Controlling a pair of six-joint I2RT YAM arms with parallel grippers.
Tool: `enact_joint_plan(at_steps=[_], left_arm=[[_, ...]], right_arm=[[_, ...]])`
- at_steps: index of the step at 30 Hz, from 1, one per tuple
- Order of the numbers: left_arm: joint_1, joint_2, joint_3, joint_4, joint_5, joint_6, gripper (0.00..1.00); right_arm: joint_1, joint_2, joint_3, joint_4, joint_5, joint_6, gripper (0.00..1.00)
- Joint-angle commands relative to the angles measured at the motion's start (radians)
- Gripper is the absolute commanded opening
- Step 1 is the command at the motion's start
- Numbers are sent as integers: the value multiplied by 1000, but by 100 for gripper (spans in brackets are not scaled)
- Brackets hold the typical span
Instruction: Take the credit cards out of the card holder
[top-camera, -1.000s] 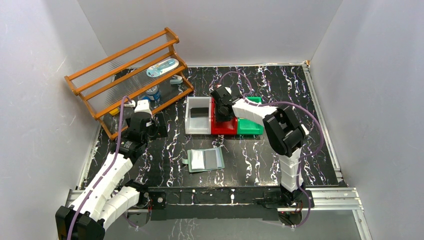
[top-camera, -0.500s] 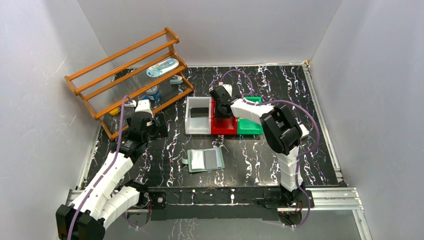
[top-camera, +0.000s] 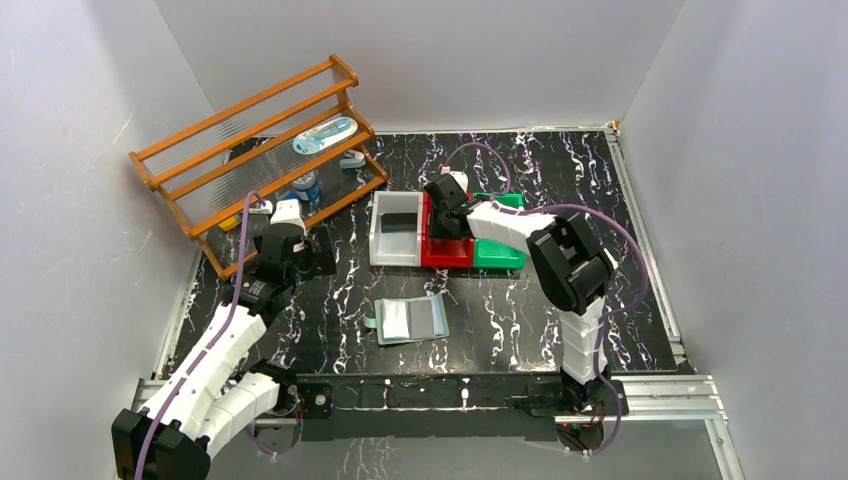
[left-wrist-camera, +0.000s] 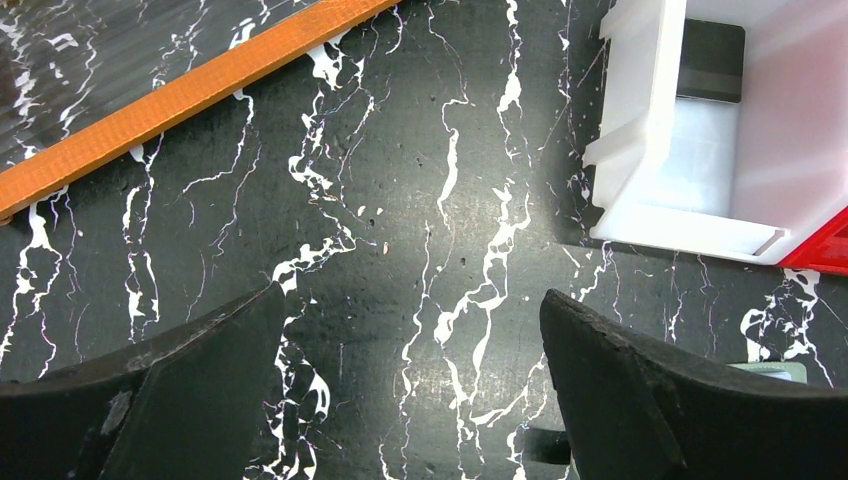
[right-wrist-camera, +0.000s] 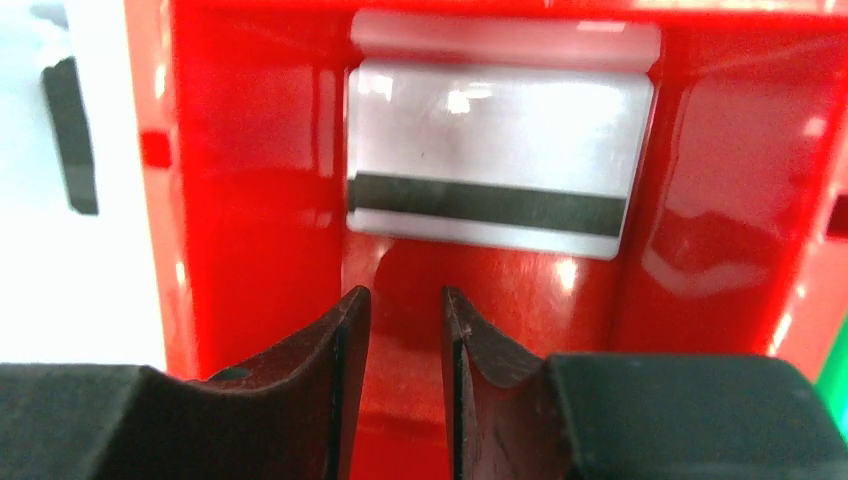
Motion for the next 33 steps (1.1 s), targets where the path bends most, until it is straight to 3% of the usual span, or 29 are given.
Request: enact_joint_plan(at_steps=[1, 12, 17, 22, 33], left_arm=[[4, -1, 39, -8, 16, 8, 98], [4, 8, 44, -21, 102, -30, 98], [4, 15, 24, 20, 328, -97, 98], [4, 57, 13, 72, 570, -182, 98], [3, 208, -77, 14, 693, -307, 89]], right_arm=[[-6, -156, -37, 20, -68, -17, 41], [13, -515, -357, 116, -188, 59, 46], [79, -640, -505, 155, -252, 143, 48], [158, -678, -618, 210, -309, 244, 47], [281, -644, -686, 236, -306, 387, 44]])
